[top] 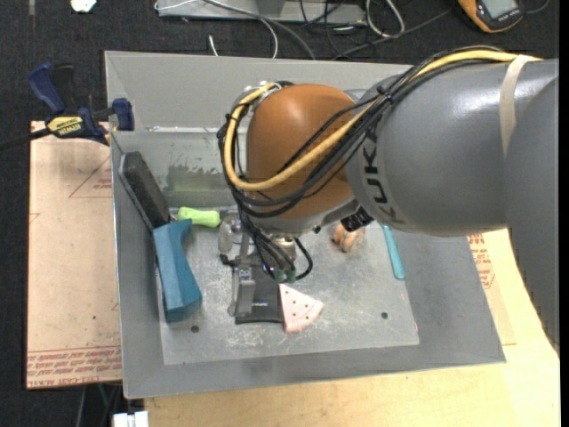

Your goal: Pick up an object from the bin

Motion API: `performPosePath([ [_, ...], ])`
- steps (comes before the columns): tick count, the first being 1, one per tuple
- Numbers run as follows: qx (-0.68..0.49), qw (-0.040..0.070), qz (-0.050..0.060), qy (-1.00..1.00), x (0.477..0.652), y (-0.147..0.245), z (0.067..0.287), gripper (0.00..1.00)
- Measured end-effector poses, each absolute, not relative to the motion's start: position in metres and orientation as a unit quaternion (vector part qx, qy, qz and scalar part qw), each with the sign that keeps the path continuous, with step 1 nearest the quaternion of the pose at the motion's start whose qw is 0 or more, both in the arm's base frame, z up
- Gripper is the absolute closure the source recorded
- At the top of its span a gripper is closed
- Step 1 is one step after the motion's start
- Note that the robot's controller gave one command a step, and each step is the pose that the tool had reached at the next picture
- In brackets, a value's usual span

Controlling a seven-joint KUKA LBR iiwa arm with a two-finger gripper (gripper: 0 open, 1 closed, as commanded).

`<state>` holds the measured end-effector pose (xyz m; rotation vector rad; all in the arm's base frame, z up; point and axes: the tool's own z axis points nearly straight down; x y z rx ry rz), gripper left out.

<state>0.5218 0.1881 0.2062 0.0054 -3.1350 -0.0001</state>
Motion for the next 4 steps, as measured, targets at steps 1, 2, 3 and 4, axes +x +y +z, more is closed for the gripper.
performPosePath([
  [1, 0.0, 0.0, -0.001, -1.0, 0.524, 0.187, 0.21, 0.0],
  [2, -0.005, -0.002, -0.002, -1.0, 0.538, 0.146, 0.136, 0.0],
  [3, -0.005, 0.001, 0.0, -1.0, 0.538, 0.127, 0.082, 0.0],
  [4, 0.081, -0.001, -0.002, -0.997, 0.546, 0.081, 0.073, 0.0],
])
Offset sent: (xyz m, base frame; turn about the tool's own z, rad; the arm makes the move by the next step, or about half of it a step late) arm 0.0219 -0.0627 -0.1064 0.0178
